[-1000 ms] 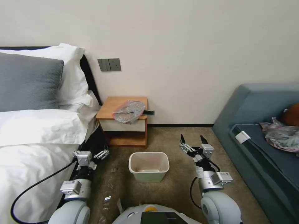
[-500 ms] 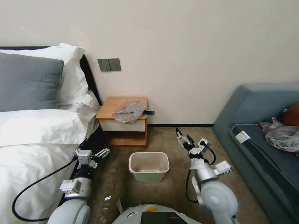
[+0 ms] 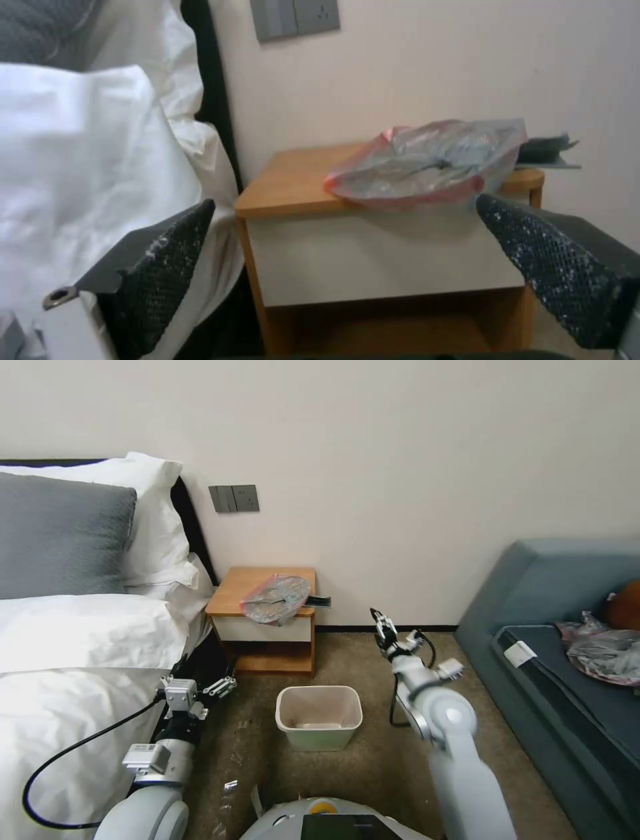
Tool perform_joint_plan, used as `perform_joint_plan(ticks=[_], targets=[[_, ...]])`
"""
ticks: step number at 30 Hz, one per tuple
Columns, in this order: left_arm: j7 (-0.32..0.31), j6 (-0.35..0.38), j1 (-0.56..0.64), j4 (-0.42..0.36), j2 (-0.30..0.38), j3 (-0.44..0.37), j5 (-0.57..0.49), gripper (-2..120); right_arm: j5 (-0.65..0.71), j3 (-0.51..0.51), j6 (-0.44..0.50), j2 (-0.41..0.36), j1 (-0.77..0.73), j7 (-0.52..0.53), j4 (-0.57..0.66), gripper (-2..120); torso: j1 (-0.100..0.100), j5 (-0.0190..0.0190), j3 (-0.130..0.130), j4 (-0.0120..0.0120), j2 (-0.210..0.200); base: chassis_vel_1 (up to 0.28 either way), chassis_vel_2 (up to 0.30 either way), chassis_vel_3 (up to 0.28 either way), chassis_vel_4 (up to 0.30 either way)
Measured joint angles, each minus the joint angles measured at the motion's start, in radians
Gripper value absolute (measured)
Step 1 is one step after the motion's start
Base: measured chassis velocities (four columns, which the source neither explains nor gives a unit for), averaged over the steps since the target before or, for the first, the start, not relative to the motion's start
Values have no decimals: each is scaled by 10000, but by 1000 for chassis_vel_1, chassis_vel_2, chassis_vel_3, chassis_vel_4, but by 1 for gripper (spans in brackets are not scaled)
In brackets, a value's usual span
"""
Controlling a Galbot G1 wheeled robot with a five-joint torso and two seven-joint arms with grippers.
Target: Pick up the garbage bag from the table and place it over the trash can.
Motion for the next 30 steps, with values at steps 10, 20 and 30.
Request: perform_joint_plan(ticks=[10,20,30], targets=[[-4,-7,142,-130,-310,-56,102,100,1177,-451,30,251,1658,96,-2120,100,0,-1,0,-3,0,0,0,0,0],[5,-30,166,-140,-424,-118,163,100,1309,-1149,20,542,2668,-62,-3606,100,0,0,0,-2,-1,0,0,0,0],[12,-68,256,-140,-685,-203,223,100,918,-1405,-51,914,3658,-638,-4978,100,-1,0,-1,-1,-1,0,0,0,0]])
